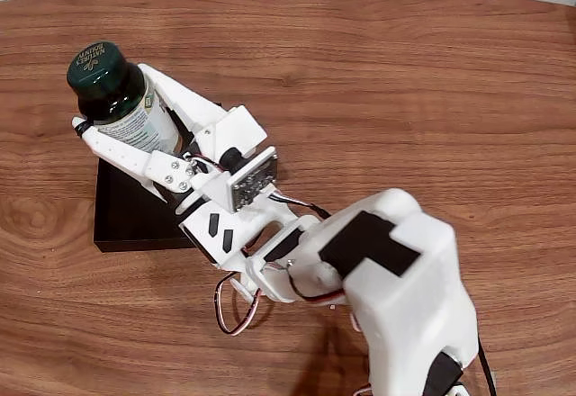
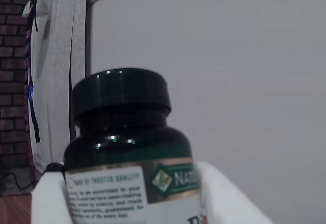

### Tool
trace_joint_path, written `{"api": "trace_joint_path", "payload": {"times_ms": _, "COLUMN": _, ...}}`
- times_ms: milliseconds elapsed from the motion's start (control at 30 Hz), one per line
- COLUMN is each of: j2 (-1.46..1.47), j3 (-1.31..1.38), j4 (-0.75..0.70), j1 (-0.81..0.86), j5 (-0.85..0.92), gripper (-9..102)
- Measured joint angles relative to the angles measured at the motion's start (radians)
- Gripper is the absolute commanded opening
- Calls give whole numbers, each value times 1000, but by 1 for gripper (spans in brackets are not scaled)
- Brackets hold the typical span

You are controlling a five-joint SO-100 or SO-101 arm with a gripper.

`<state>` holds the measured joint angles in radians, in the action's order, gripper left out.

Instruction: Pick up the pill bottle and place it in the black box.

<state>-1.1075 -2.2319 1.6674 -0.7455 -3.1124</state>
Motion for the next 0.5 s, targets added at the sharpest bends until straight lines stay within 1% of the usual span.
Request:
{"api": "trace_joint_path", "payload": {"times_ms": 267, "j2": 101, "j3": 72, "j4": 0, "j1": 2, "j5": 0, "gripper": 1}}
{"api": "trace_joint_path", "payload": {"times_ms": 500, "j2": 195, "j3": 117, "j4": 0, "j1": 46, "j5": 0, "gripper": 1}}
